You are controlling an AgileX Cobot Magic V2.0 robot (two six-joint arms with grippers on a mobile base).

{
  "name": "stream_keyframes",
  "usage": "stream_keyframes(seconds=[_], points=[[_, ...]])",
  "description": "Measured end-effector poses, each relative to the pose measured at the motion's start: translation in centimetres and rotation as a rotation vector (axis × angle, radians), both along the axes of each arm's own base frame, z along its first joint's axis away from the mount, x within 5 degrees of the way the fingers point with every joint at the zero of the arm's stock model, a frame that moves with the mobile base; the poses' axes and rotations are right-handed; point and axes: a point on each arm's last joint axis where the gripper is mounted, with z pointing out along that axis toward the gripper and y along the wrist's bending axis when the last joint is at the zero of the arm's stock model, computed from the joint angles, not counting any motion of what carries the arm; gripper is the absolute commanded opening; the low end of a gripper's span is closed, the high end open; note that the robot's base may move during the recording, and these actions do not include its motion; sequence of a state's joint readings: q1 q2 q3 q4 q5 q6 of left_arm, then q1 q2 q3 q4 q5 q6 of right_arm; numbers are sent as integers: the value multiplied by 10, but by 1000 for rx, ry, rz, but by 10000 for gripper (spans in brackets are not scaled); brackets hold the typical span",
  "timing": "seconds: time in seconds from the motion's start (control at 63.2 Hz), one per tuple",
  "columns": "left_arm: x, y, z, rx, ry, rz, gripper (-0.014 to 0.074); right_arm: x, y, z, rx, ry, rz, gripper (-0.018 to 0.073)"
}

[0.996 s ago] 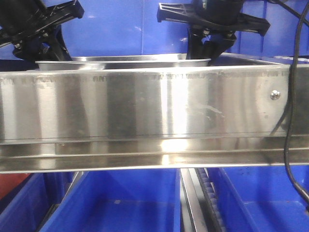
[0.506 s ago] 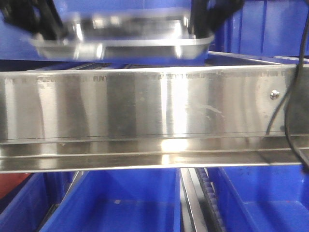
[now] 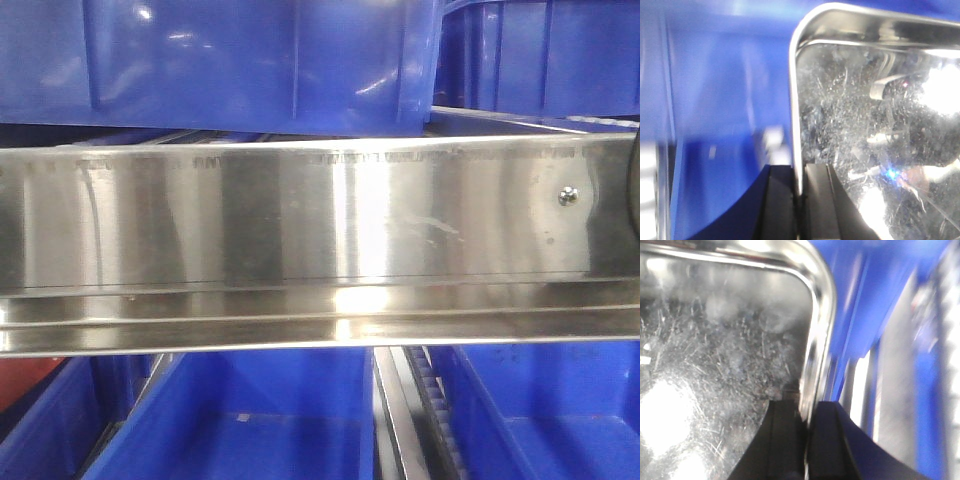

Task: Stack silver trays without gaps
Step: 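Lift the silver tray with both grippers and pull it off the shelf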

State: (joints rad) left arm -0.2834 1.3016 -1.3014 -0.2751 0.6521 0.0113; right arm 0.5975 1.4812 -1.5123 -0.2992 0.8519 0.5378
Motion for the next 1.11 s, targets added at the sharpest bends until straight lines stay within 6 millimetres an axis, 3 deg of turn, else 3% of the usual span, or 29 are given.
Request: stream_keyframes(seconds=[0.237, 0.633, 1.107], points=[[-8, 0, 11, -12, -59, 22, -17, -11, 3, 15, -4, -103, -43, -78], [-16, -19, 11, 86, -93, 36, -17, -11, 1, 16, -25, -119, -65, -78], [-14, -19, 16, 74, -160, 52, -17, -10, 2, 18, -13, -147, -60, -78]])
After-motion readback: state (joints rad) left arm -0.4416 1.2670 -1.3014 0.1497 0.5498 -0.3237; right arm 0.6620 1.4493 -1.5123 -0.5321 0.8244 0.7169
